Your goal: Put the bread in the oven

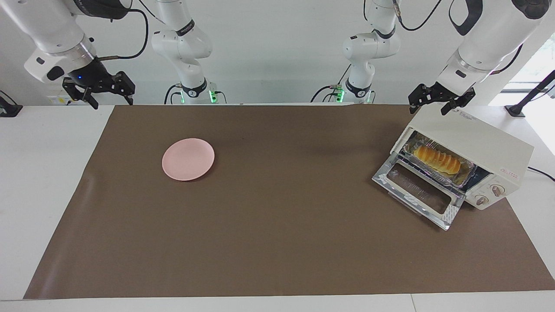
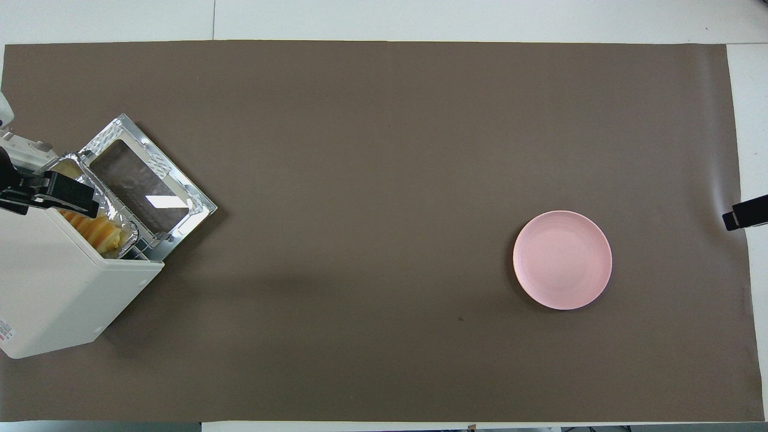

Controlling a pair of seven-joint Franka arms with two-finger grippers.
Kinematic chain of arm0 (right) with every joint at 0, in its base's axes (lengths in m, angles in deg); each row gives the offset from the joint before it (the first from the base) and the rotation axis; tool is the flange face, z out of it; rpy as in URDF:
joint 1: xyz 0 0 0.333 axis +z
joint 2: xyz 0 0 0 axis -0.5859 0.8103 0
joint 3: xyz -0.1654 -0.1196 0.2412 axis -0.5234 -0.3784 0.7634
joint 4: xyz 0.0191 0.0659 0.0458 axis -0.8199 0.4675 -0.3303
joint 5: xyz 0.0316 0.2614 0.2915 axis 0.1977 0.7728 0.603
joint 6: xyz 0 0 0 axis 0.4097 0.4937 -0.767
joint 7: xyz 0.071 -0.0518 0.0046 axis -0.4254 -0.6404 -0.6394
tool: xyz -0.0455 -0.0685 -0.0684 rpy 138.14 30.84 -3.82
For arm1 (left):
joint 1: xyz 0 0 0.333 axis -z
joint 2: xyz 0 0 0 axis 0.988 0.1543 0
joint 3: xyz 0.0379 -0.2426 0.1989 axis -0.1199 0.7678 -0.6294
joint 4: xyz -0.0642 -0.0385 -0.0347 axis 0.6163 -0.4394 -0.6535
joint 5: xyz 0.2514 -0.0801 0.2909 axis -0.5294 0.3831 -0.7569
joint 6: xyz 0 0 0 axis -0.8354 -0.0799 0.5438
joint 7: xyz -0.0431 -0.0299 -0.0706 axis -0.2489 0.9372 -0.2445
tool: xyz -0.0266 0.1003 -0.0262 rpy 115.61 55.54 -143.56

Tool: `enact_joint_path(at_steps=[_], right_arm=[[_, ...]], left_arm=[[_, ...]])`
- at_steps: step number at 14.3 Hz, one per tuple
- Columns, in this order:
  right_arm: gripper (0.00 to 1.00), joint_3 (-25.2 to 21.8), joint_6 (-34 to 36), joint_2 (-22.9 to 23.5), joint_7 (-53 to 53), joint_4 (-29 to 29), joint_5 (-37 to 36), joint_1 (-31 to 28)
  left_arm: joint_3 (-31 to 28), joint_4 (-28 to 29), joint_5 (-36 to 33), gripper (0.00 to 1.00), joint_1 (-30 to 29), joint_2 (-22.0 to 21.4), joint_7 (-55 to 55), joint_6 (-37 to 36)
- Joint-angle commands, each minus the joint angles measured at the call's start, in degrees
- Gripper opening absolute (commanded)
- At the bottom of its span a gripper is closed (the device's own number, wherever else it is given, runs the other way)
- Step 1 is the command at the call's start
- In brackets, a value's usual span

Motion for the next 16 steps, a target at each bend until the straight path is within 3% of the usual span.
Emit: enact_joint_path(at_steps=[1,16], right_arm=[[1.0,0.45,0.45,-0.89,0.66,0.69,-0.13,-0.38],[1.0,0.45,0.45,-0.89,0.66,0.69,-0.13,-0.38]], left_arm=[[0.23,1.12,-0.49,1.0,-0.27,-1.12,-0.46,0.05],[0.32,1.2,-0.49,1.0,0.43,-1.21,-0.46,0.05]])
